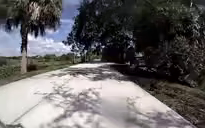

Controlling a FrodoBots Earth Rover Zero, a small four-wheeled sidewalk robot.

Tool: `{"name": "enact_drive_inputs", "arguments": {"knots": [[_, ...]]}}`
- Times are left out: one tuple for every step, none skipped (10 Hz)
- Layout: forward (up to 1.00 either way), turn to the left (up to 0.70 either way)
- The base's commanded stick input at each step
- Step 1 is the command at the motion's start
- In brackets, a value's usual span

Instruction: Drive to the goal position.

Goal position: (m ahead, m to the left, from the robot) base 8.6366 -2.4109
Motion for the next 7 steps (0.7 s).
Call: {"name": "enact_drive_inputs", "arguments": {"knots": [[0.85, 0.00], [0.85, 0.00], [0.85, 0.00], [0.85, 0.00], [0.85, 0.00], [0.85, 0.00], [0.85, 0.00]]}}
